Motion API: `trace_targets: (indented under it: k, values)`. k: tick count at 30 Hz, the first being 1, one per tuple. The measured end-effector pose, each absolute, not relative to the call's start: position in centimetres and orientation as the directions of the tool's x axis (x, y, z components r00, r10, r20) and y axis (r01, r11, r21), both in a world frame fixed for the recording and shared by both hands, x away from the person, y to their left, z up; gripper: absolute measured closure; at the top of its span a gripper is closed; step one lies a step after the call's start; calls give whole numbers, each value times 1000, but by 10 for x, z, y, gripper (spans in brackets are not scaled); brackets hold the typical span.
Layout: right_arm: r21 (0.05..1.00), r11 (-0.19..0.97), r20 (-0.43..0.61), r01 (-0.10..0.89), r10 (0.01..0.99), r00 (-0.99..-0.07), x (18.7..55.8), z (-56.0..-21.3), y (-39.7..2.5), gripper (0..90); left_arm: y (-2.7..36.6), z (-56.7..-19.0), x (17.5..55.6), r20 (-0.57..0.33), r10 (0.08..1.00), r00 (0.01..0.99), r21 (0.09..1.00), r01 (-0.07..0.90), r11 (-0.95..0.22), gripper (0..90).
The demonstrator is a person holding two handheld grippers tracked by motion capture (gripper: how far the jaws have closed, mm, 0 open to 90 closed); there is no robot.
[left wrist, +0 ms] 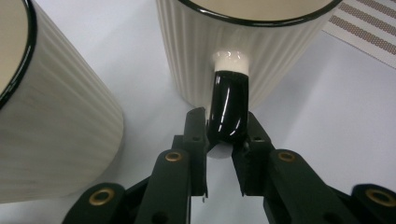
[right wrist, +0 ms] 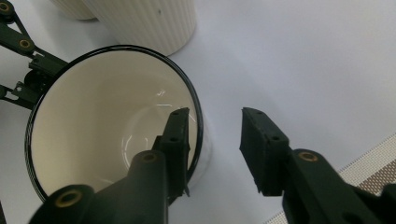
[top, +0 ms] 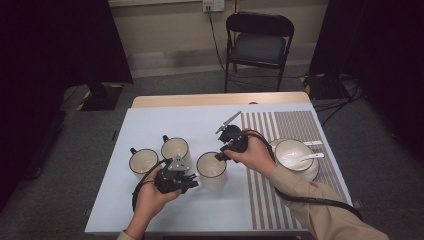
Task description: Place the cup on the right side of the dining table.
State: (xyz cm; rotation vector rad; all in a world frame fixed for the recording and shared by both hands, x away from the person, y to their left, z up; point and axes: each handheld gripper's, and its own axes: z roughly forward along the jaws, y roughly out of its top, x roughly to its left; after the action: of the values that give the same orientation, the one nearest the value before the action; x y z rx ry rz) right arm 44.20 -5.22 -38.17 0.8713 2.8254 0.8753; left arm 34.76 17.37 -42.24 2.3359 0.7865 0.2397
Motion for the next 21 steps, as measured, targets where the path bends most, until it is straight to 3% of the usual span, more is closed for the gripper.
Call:
trace_targets:
  k: [15,21]
  values:
    - [521,684,108,511,541,-834,440,-386,-49,728,170,-418,347,-17,630,777,632,496,-595,775]
    - [515,689,103,510,541,-835,437,-389,-45,801,168,-416,347,-12,633,774,633,496,-594,776]
